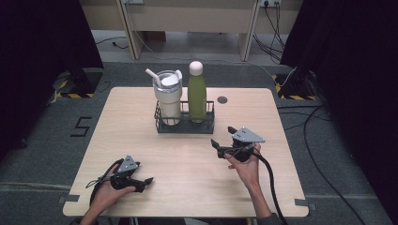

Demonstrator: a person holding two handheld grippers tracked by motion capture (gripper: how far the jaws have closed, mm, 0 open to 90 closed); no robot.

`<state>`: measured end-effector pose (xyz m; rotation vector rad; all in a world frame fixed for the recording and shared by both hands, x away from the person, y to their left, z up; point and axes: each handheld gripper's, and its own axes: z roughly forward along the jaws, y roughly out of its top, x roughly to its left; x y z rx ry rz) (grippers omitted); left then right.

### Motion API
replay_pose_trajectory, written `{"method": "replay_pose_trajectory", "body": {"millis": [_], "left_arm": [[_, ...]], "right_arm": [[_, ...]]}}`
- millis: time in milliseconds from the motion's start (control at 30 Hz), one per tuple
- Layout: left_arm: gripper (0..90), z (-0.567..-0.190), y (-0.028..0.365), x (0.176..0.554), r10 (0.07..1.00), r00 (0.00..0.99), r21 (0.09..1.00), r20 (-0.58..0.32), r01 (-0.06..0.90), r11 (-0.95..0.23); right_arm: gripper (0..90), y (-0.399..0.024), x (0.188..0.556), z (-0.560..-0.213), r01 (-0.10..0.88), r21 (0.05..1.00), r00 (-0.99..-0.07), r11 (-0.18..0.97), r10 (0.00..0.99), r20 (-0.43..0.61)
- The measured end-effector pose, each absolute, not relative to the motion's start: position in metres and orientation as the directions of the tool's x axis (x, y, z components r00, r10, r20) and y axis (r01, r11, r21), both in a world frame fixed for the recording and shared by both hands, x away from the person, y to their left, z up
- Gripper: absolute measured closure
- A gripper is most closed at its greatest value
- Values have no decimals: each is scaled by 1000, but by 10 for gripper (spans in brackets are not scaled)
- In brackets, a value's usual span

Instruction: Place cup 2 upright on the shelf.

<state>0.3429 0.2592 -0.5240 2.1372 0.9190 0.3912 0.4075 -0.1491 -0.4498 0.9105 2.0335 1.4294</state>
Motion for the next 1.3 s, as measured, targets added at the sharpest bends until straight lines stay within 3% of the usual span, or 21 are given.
{"method": "replay_pose_trajectory", "body": {"millis": [1300], "left_arm": [[134,-524,259,343,719,694,749,-17,485,-451]], "right_arm": [[156,-163,366,-489,312,913,-692,261,721,30]]}}
